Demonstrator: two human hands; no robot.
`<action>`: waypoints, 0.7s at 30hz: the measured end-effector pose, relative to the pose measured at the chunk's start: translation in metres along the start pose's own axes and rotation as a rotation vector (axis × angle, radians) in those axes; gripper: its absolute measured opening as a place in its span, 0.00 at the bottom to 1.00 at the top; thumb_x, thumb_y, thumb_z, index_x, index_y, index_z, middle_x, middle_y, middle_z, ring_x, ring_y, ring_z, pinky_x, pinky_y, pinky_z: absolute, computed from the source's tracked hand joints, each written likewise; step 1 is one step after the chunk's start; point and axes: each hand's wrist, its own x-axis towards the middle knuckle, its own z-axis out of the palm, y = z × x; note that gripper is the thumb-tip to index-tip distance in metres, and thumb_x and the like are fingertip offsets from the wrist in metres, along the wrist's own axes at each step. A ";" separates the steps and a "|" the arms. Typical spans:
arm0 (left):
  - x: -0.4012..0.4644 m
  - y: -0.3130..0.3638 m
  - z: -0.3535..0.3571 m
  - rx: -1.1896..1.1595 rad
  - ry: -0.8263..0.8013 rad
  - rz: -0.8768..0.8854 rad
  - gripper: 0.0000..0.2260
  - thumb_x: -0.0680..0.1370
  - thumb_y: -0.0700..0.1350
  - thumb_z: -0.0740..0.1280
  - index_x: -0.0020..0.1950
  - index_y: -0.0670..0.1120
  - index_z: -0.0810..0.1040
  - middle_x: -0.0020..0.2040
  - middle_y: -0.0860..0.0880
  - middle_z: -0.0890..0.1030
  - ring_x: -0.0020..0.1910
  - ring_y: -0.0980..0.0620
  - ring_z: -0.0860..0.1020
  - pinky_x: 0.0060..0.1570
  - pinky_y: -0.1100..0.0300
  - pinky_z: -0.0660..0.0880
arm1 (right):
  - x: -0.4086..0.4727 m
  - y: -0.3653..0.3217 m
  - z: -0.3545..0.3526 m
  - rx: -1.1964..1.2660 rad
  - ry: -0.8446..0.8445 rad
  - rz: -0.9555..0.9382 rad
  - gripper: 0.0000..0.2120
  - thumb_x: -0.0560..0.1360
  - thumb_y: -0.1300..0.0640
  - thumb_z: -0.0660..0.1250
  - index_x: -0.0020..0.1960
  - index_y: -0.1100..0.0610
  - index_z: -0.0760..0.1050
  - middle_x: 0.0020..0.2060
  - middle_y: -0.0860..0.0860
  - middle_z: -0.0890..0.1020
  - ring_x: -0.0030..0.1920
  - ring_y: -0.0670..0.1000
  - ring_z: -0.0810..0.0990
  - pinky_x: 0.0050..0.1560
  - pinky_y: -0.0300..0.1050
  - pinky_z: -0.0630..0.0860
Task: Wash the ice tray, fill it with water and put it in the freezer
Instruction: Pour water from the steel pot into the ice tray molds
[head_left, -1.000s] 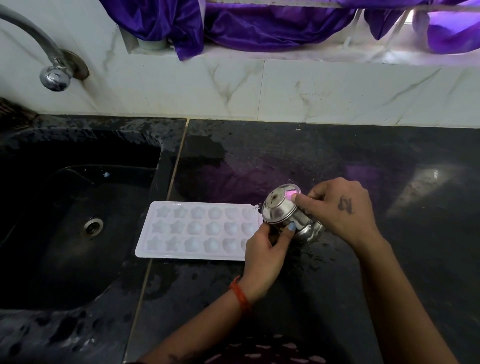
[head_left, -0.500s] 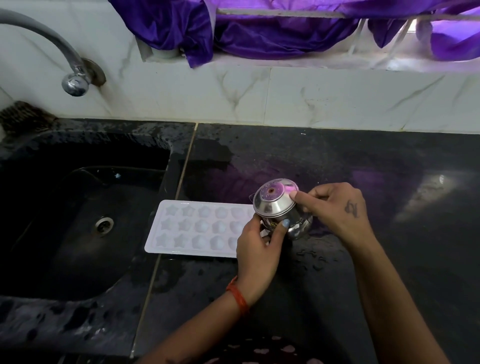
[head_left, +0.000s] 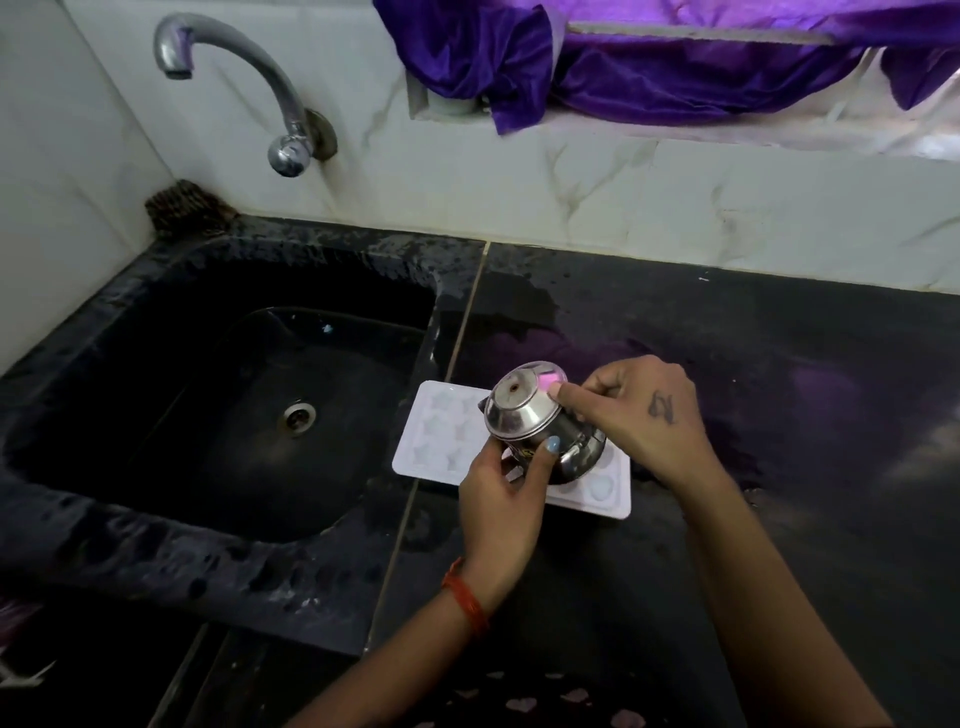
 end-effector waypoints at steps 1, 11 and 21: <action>0.001 -0.001 -0.005 -0.010 0.000 -0.009 0.12 0.75 0.49 0.69 0.57 0.47 0.79 0.45 0.59 0.81 0.42 0.70 0.79 0.40 0.79 0.70 | 0.001 -0.005 0.005 -0.018 -0.008 -0.017 0.20 0.70 0.41 0.70 0.30 0.57 0.80 0.26 0.53 0.82 0.32 0.52 0.81 0.38 0.47 0.76; 0.013 -0.009 -0.030 -0.129 -0.050 -0.116 0.14 0.76 0.52 0.66 0.56 0.45 0.80 0.48 0.51 0.85 0.48 0.57 0.82 0.54 0.59 0.77 | 0.006 -0.044 0.028 -0.252 -0.040 -0.087 0.23 0.71 0.38 0.66 0.34 0.58 0.81 0.28 0.54 0.81 0.33 0.53 0.80 0.35 0.44 0.73; 0.016 -0.007 -0.036 -0.170 -0.078 -0.144 0.13 0.76 0.52 0.66 0.55 0.47 0.80 0.48 0.51 0.85 0.49 0.54 0.83 0.57 0.53 0.77 | 0.008 -0.053 0.033 -0.296 -0.033 -0.061 0.20 0.72 0.41 0.68 0.26 0.49 0.70 0.23 0.45 0.72 0.32 0.49 0.75 0.28 0.38 0.63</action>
